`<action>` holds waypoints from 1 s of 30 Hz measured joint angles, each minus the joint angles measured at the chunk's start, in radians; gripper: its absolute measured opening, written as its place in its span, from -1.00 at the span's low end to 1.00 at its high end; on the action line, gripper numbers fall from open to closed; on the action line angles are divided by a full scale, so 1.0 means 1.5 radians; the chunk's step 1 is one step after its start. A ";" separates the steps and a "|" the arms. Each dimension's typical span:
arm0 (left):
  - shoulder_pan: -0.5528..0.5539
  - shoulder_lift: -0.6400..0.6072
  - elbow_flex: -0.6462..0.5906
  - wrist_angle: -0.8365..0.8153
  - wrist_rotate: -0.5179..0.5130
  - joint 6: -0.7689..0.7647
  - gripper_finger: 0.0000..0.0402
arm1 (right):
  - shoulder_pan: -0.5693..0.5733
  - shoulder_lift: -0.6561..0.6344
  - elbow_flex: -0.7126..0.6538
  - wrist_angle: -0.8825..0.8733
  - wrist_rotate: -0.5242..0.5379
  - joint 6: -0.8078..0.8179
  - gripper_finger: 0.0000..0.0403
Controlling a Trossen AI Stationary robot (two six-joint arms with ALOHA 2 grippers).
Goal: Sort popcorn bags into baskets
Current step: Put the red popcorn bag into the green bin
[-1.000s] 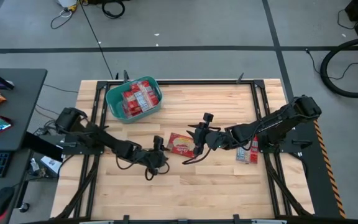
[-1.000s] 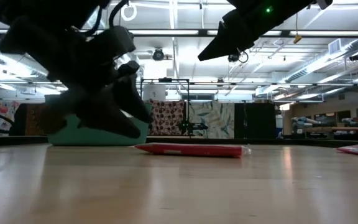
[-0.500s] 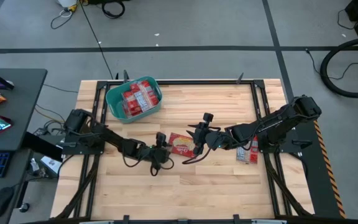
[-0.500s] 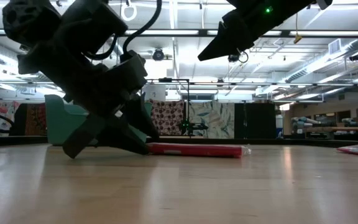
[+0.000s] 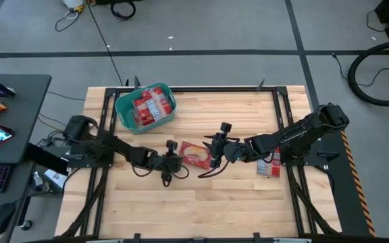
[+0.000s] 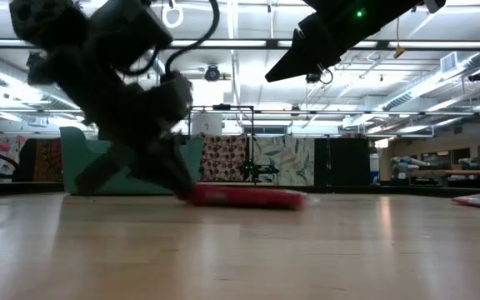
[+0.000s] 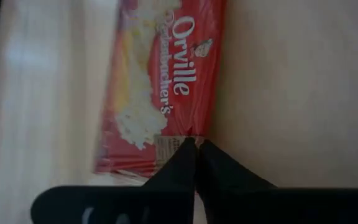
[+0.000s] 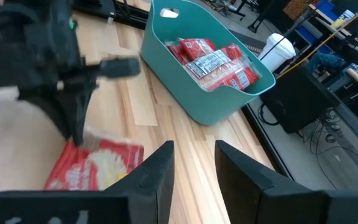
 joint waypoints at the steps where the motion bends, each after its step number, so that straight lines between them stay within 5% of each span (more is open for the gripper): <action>1: -0.002 -0.020 0.005 -0.031 -0.007 -0.004 -0.94 | 0.000 0.000 0.000 0.000 0.000 0.000 -0.40; 10: 0.006 -0.243 0.081 -0.322 -0.075 -0.095 -0.99 | 0.000 0.000 0.000 -0.012 0.003 0.002 -0.40; 17: 0.025 -0.373 0.150 -0.567 -0.261 -0.216 -0.99 | 0.000 0.000 0.000 -0.014 0.005 0.005 -0.40; 23: 0.121 -0.399 0.127 -0.741 -0.305 -0.381 -1.00 | 0.000 0.000 0.000 -0.010 0.004 0.005 -0.40; 30: 0.223 -0.378 0.048 -0.729 -0.296 -0.391 -0.99 | 0.000 0.000 0.000 -0.009 0.001 0.005 -0.40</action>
